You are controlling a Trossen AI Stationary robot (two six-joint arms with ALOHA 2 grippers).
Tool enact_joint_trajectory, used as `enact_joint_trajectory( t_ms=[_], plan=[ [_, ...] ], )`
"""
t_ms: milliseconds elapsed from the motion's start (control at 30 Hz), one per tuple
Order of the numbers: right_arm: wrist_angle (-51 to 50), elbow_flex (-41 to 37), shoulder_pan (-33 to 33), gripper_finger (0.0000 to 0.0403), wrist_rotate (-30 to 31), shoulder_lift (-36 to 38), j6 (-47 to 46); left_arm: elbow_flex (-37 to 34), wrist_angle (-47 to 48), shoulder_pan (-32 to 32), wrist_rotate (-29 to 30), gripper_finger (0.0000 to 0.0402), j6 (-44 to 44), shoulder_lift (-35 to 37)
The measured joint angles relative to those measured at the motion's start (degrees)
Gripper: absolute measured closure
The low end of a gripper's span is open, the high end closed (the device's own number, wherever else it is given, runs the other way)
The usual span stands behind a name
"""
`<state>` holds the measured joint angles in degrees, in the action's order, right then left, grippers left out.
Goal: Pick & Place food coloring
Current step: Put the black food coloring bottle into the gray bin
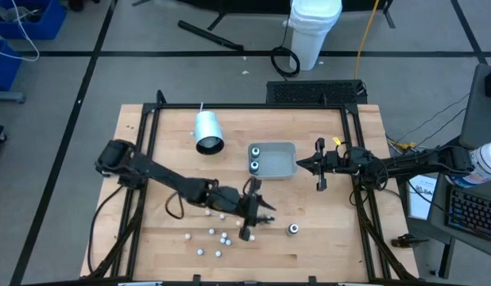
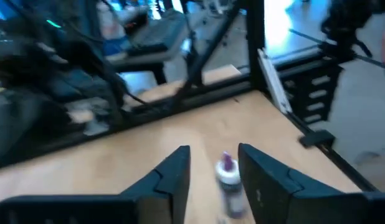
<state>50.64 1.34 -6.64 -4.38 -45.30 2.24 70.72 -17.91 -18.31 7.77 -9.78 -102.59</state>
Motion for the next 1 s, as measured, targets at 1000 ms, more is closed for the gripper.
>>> enact_joint_trajectory(
  t_ms=[1000],
  plan=[
    [-0.8, 0.6, 1.2, 0.0403, -3.5, 0.0, -2.0, -18.1, -5.2, 1.6, -2.2, 0.0331, 2.5, 8.0]
  ],
)
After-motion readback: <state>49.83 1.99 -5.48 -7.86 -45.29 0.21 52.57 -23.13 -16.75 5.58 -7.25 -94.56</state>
